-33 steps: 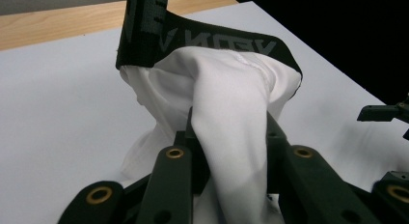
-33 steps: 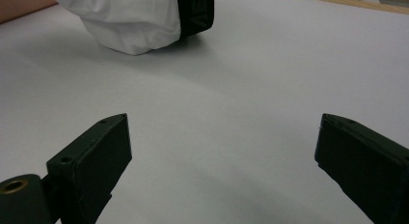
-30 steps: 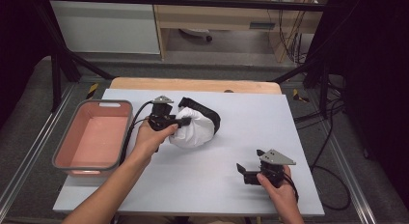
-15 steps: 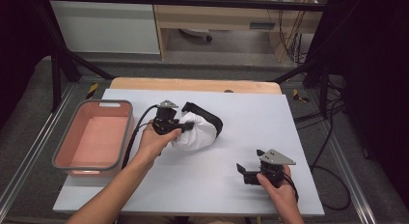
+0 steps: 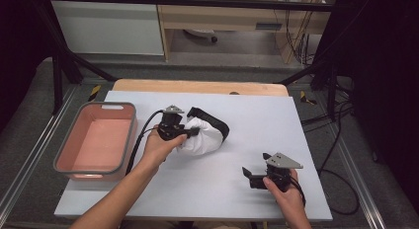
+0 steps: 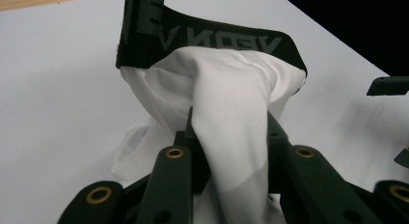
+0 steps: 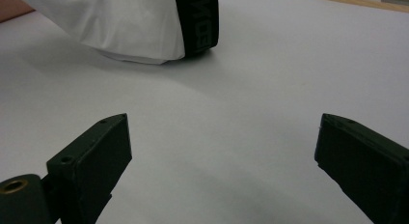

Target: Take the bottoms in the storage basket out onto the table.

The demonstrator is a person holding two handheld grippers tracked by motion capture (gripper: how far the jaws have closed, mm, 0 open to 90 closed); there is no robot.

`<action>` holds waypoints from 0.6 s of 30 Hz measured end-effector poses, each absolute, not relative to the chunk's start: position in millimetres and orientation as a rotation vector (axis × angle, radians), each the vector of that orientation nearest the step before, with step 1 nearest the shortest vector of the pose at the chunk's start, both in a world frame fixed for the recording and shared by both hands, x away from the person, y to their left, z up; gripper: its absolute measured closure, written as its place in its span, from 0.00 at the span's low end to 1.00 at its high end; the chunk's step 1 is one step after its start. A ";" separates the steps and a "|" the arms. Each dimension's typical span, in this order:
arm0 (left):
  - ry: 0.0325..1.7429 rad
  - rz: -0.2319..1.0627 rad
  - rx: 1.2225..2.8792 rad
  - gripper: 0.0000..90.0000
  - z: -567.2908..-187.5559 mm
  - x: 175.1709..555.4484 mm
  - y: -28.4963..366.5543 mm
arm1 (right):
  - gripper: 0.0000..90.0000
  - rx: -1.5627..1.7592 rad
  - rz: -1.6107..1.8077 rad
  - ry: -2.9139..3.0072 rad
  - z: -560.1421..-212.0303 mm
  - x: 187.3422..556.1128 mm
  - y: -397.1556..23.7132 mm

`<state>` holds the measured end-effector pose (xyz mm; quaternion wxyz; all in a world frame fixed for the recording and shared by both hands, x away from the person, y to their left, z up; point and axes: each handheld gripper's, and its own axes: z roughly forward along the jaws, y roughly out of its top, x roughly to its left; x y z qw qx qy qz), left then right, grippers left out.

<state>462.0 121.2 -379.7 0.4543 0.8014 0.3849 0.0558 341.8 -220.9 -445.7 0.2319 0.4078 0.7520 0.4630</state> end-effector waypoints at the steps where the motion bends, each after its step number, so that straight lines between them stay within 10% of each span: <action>1: 0.951 0.136 1.976 0.80 -380.3 461.7 120.8 | 0.07 1.120 1.272 2.067 -445.7 341.8 -220.9; 18: 0.956 0.123 1.977 0.79 -388.1 459.4 118.3 | 0.06 1.124 1.272 2.069 -445.9 341.9 -220.9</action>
